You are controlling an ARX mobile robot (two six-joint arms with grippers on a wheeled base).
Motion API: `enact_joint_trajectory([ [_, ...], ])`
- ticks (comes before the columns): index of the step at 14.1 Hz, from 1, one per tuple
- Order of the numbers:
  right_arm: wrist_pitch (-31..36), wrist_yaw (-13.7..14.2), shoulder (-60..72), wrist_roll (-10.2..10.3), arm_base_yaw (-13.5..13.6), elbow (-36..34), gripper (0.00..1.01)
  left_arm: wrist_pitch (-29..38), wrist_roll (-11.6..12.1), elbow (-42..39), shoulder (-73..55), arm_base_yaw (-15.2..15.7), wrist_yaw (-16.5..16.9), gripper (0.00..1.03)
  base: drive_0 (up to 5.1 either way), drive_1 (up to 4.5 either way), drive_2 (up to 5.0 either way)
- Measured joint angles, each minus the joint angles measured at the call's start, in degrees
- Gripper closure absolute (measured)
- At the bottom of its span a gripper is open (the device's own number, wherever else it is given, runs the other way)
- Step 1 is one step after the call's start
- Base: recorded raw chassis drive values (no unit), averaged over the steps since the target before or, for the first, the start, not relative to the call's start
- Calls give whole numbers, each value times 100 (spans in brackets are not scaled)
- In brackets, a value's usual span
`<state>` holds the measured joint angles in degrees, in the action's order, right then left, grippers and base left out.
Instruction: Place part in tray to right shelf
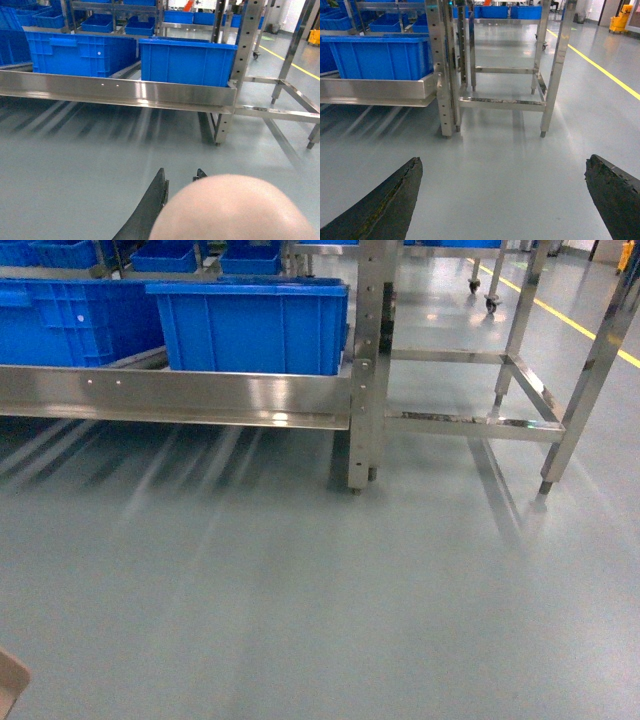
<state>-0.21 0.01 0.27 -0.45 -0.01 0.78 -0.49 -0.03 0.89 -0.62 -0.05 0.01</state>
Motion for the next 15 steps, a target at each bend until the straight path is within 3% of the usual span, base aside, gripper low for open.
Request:
enact_joint_trajectory([
  [15, -2, 0, 0, 0, 0, 0, 3, -13, 4, 0, 0, 0, -2, 91, 444, -416, 20],
])
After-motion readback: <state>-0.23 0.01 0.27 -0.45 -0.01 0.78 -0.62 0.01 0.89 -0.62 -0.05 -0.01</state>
